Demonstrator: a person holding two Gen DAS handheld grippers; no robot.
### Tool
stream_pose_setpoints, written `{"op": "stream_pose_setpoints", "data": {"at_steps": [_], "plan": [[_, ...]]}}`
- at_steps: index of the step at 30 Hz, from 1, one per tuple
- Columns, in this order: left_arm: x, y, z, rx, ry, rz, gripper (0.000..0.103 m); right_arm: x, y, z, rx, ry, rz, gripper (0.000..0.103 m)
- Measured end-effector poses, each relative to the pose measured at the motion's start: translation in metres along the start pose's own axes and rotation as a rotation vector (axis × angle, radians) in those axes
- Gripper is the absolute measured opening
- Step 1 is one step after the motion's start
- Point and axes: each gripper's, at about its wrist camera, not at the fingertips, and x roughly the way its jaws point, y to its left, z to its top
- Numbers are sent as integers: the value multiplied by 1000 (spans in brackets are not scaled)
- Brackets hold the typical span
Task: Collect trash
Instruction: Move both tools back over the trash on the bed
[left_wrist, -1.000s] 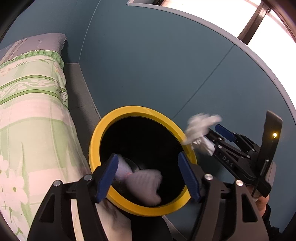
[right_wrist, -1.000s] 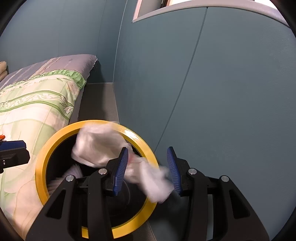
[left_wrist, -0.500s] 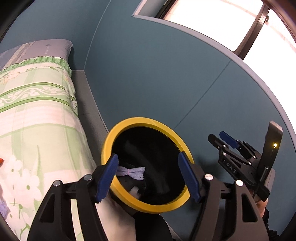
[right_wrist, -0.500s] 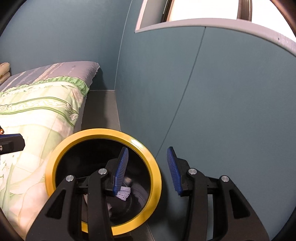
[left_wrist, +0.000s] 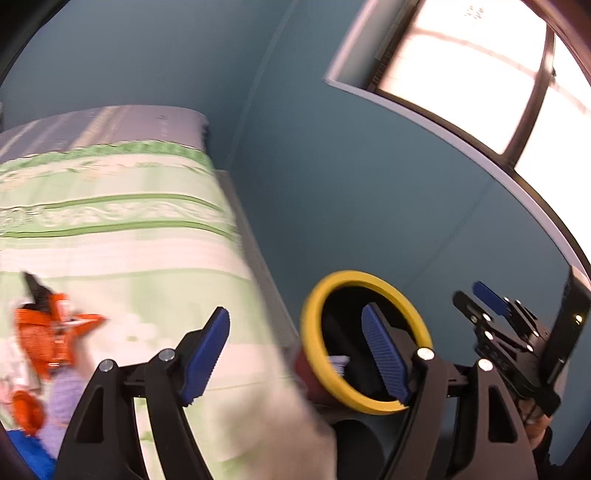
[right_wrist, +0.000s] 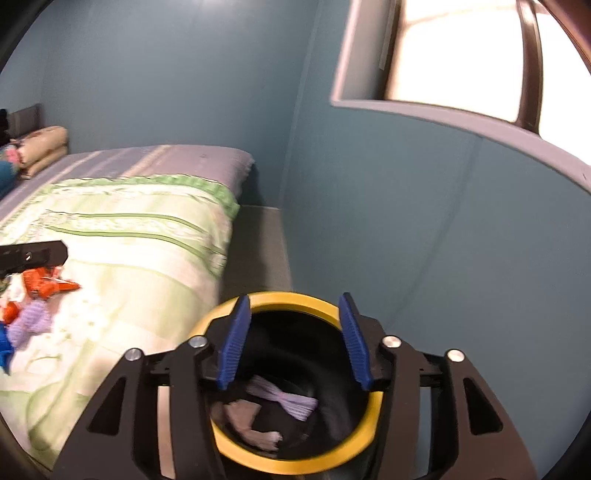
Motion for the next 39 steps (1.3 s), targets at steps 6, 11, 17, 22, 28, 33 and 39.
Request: {"op": "stream_pose_setpoints", "data": {"at_steps": [6, 11, 17, 22, 28, 33, 39], "plan": [[-50, 48, 0, -45, -53, 123, 78, -13, 50, 14, -44, -37, 129, 52], [-90, 93, -6, -92, -85, 232, 80, -20, 100, 23, -81, -63, 252, 55], [-127, 145, -15, -162, -116, 357, 85, -16, 154, 34, -116, -53, 378, 56], [-153, 190, -27, -222, -136, 451, 88, -11, 201, 41, -154, -40, 467, 57], [-174, 237, -41, -281, -153, 539, 90, 6, 259, 43, -209, -11, 563, 60], [-181, 283, -54, -350, -150, 589, 91, 22, 302, 36, -258, 19, 623, 60], [-177, 332, -71, -414, -119, 653, 91, 47, 353, 21, -325, 79, 661, 63]]}}
